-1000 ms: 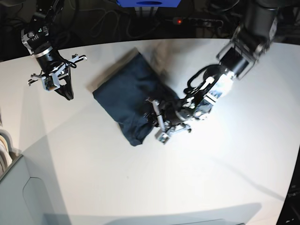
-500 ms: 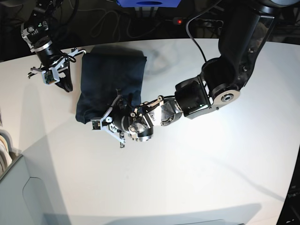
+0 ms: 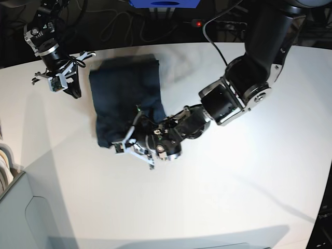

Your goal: Fold the T-shirt properly

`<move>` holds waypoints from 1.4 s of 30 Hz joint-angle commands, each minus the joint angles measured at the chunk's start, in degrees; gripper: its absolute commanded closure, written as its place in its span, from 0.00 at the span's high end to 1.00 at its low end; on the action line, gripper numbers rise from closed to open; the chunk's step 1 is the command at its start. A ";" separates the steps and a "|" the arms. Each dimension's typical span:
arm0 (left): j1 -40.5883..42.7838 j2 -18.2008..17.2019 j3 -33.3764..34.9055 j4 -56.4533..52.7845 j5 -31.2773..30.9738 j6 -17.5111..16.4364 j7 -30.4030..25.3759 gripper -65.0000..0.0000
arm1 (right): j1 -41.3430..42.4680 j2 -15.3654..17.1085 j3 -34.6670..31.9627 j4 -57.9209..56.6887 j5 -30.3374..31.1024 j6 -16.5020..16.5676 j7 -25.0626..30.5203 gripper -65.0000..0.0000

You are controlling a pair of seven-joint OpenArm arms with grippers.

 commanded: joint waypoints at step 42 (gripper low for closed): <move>20.68 -14.36 -45.47 48.68 23.83 -0.69 6.90 0.57 | -0.46 -1.16 -4.12 0.55 1.26 0.87 1.53 0.00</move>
